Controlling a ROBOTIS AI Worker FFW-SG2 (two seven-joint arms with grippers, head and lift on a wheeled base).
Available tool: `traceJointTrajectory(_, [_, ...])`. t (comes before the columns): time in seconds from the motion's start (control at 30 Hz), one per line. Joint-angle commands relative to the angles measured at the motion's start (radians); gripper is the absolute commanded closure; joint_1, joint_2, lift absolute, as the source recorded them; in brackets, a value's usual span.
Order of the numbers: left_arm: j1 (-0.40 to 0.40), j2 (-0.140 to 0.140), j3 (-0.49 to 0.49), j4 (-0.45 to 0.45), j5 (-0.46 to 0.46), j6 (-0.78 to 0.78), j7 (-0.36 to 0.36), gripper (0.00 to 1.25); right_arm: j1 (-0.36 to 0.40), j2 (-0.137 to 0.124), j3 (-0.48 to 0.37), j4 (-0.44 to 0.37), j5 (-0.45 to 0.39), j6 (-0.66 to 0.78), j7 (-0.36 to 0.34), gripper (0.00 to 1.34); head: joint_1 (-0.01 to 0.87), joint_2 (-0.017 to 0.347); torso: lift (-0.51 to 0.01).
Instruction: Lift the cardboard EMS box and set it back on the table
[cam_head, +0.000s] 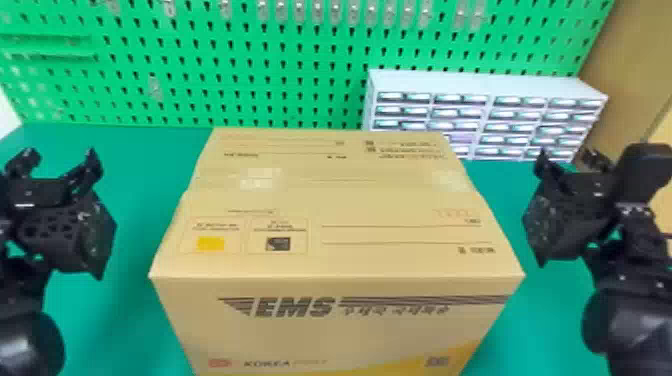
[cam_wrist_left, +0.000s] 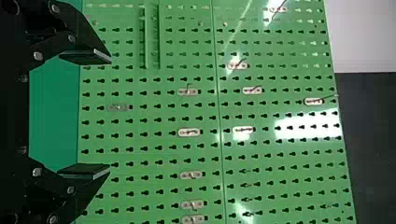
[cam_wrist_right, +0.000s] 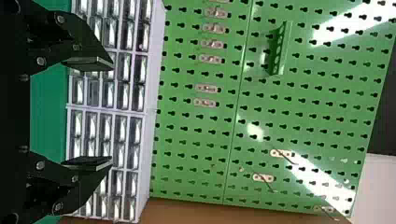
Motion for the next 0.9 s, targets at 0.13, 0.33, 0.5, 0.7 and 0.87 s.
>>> traceJointTrajectory(0.13, [-0.002, 0.002, 0.002, 0.050, 0.017, -0.045, 0.000, 0.43, 0.006, -0.008, 0.030, 0.130, -0.076, -0.139, 0.000, 0.54, 0.678, -0.014, -0.091])
traceJointTrajectory(0.33, [0.000, 0.002, -0.003, 0.059, 0.023, -0.049, -0.018, 0.43, -0.009, 0.000, 0.048, 0.175, -0.076, -0.170, 0.000, 0.54, 0.678, -0.014, -0.091])
traceJointTrajectory(0.5, [-0.005, 0.002, -0.012, 0.059, 0.023, -0.049, -0.020, 0.43, -0.017, 0.000, 0.051, 0.175, -0.067, -0.170, 0.000, 0.54, 0.678, -0.014, -0.091])
traceJointTrajectory(0.7, [-0.008, 0.002, -0.020, 0.059, -0.003, -0.048, -0.020, 0.43, -0.021, 0.000, 0.068, 0.187, -0.058, -0.170, 0.000, 0.54, 0.678, -0.014, -0.091])
traceJointTrajectory(0.87, [-0.009, 0.002, -0.043, 0.059, -0.012, -0.048, -0.014, 0.43, -0.026, 0.007, 0.079, 0.192, -0.046, -0.170, 0.000, 0.54, 0.678, -0.014, -0.091])
